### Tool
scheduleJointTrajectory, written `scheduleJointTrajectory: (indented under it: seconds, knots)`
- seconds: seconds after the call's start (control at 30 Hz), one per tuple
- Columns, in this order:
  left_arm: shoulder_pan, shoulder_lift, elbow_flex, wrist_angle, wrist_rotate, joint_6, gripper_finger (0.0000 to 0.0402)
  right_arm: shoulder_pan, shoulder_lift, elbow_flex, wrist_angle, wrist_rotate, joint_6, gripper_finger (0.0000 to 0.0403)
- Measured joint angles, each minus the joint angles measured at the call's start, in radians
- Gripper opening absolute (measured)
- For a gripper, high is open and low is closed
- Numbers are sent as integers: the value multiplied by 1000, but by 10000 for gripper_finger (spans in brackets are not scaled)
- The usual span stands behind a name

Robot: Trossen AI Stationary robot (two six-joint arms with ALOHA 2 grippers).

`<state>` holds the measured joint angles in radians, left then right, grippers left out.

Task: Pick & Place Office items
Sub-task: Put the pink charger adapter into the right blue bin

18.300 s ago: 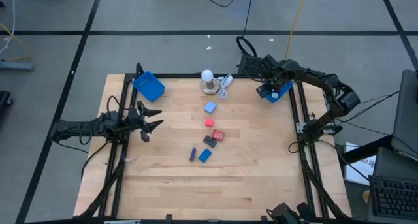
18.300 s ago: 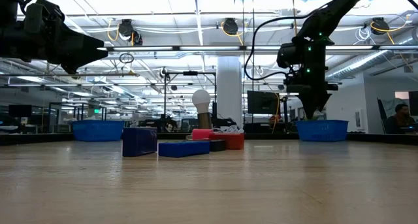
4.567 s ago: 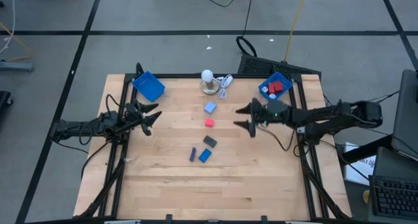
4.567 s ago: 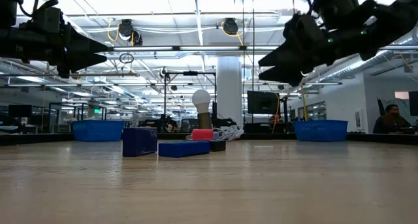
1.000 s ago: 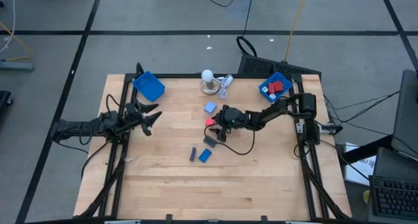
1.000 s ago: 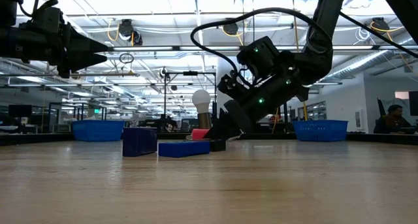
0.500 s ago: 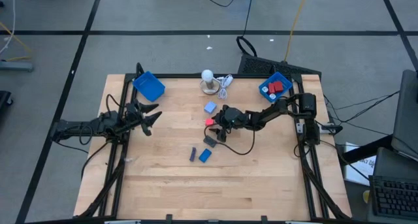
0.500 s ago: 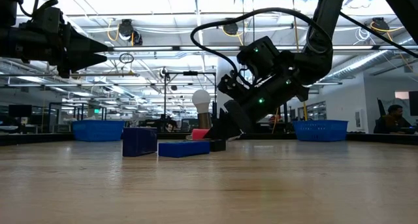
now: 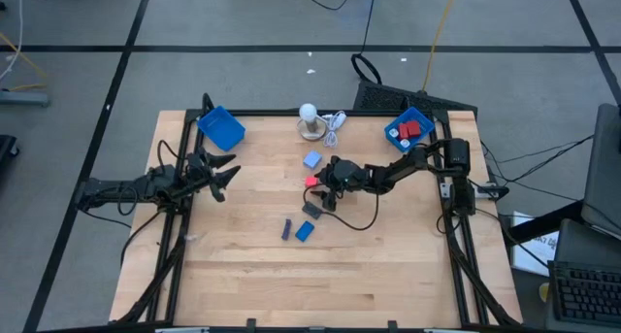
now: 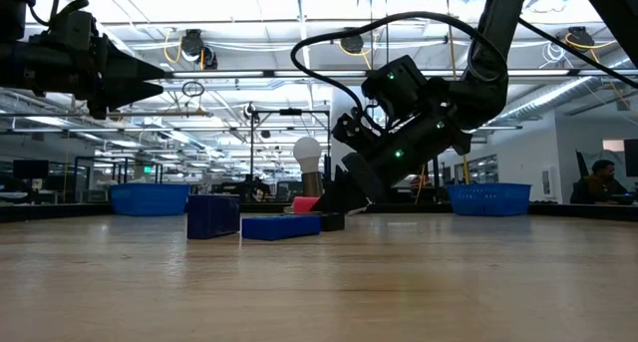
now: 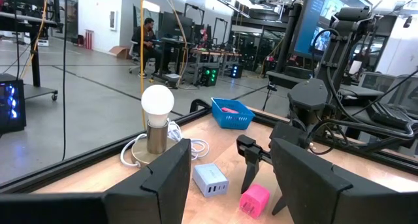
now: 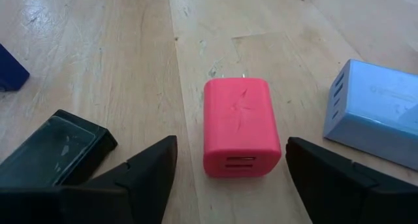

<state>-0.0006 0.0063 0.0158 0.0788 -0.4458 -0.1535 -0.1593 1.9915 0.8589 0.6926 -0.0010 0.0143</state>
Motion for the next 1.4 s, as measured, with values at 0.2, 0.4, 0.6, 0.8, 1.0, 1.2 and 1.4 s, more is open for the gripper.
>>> scheduleJointTrajectory:
  seconds: [0.2, 0.4, 0.6, 0.8, 1.0, 1.2, 1.4]
  knots:
    - [0, 0, 0, 0, 0, 0, 214, 0, 0, 0, 0, 0, 0, 238]
    - [0, 0, 0, 0, 0, 0, 214, 0, 0, 0, 0, 0, 0, 205]
    - [0, 0, 0, 0, 0, 0, 214, 0, 0, 0, 0, 0, 0, 198]
    - [0, 0, 0, 0, 0, 0, 214, 0, 0, 0, 12, 34, 0, 213]
    - [0, 0, 0, 0, 0, 0, 214, 5, 0, 0, 33, 53, 1, 234]
    - [0, 0, 0, 0, 0, 0, 214, 4, -1, 0, 13, 52, 12, 237]
    - [0, 0, 0, 0, 0, 0, 214, 4, -1, 0, 13, 52, 12, 217]
